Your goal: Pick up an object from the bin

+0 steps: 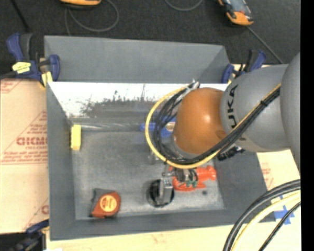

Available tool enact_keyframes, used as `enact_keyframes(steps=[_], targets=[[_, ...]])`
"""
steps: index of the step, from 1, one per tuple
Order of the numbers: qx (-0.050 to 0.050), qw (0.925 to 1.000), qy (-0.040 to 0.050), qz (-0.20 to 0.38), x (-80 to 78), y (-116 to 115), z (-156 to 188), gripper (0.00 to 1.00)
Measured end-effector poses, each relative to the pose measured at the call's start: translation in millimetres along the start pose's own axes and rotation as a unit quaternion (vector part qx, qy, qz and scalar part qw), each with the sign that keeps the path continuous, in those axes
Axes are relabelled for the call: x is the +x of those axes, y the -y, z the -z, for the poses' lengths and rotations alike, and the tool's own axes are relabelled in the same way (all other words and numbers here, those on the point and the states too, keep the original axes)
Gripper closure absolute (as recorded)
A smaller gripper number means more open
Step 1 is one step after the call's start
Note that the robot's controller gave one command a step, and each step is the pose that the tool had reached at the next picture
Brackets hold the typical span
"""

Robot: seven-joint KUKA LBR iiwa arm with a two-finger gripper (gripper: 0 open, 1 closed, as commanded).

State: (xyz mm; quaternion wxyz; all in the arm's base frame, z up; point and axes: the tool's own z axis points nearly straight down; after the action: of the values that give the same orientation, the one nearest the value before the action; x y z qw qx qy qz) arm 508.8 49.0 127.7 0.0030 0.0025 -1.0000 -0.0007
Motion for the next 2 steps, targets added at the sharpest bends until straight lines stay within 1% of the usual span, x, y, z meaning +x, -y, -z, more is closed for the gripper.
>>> enact_keyframes(steps=[1, 2], targets=[[0.0, 1.0, 0.004, -0.002, -1.9, 0.1, 4.4, 1.0], [0.0, 1.0, 0.004, -0.003, -1.9, 0.2, 4.4, 0.0]])
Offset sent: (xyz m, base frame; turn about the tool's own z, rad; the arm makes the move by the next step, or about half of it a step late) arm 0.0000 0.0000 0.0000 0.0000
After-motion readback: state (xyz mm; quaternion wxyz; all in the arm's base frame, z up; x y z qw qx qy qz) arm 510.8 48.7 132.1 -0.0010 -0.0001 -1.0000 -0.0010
